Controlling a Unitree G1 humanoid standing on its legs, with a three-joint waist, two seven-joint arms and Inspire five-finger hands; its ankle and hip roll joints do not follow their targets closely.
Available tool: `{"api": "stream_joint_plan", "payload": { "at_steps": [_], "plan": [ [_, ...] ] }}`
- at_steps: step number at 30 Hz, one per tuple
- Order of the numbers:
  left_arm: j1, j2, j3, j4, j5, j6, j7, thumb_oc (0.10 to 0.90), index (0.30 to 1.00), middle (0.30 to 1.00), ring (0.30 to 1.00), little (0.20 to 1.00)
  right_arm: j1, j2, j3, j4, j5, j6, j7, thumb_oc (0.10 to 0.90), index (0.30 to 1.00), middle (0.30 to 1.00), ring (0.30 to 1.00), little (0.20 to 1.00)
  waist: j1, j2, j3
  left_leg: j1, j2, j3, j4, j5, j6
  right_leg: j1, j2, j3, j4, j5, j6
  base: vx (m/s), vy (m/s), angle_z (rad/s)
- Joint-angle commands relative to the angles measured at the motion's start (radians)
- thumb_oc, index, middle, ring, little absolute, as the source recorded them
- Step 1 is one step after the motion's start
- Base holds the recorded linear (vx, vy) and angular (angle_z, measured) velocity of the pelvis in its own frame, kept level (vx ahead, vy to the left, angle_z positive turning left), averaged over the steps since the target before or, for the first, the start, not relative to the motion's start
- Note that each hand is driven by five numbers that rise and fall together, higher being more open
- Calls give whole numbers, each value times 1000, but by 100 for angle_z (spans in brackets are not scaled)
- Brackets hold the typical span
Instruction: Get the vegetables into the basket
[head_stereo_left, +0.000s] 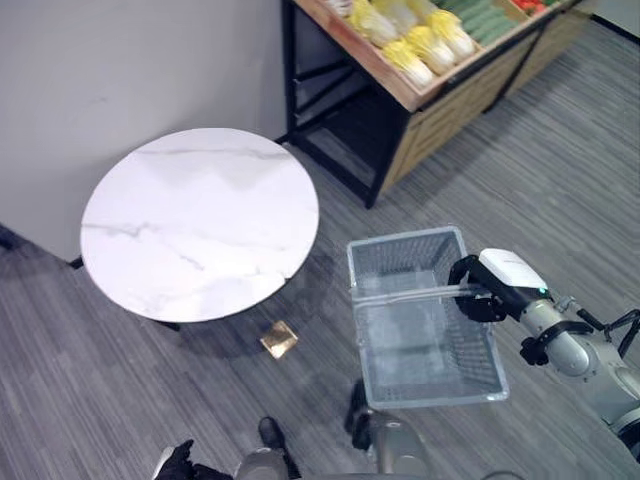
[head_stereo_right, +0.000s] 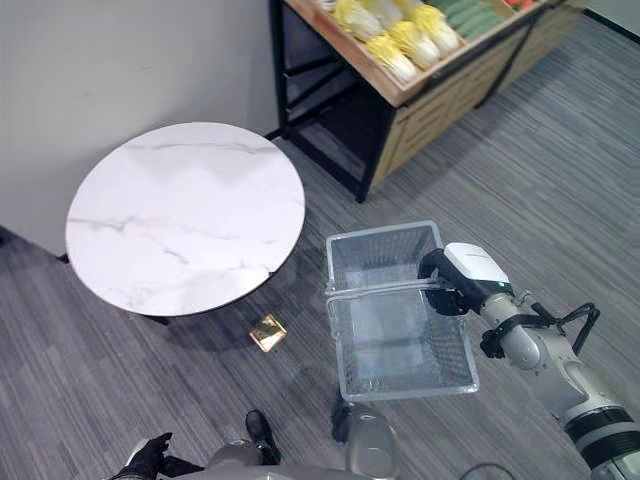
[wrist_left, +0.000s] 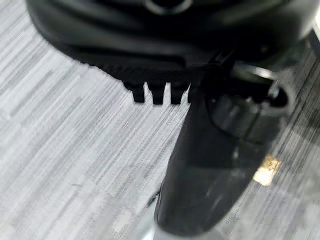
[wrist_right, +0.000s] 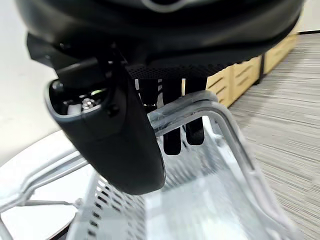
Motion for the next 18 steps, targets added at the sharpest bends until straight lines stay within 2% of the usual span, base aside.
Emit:
{"api": "stream_joint_plan", "payload": {
  "at_steps": [1,3,8,15,18],
  "plan": [
    [9,-7,23,24,-2,-7,-7,900,1000,1000,1000,1000,-164,-7,-126,-74,77,-46,-117,400,300,300,300,300,7,-51,-72,-47,-27,-58,4,-16,-46,121,-26,46,-242,85,58,12,-71,-62],
    [11,-15,22,25,1,-8,-12,900,1000,1000,1000,1000,-146,-9,-142,-87,77,-48,-120,400,300,300,300,300,4,-50,-75,-33,-17,-33,5,-10,-55,115,-23,16,-248,85,54,28,-117,-49],
    [0,-40,15,24,6,-6,-15,900,1000,1000,1000,1000,-61,-25,-220,-111,74,-48,-125,400,300,300,300,300,-32,-29,-65,-17,15,-22,23,5,-82,119,0,7,-261,59,36,34,-158,-30],
    [-12,-66,28,22,-8,-3,2,900,1000,1000,1000,1000,84,-18,-351,-120,60,-41,-141,400,300,300,300,300,-78,20,-48,-5,73,-15,41,48,-130,123,43,35,-253,12,0,31,-160,-5],
    [-22,-69,26,11,-12,-5,16,900,1000,1000,1000,1000,117,-12,-370,-106,54,-37,-147,400,300,300,300,300,-80,24,-38,-22,105,-37,101,58,-151,133,64,46,-254,-6,-20,30,-185,-4]
  ]
}}
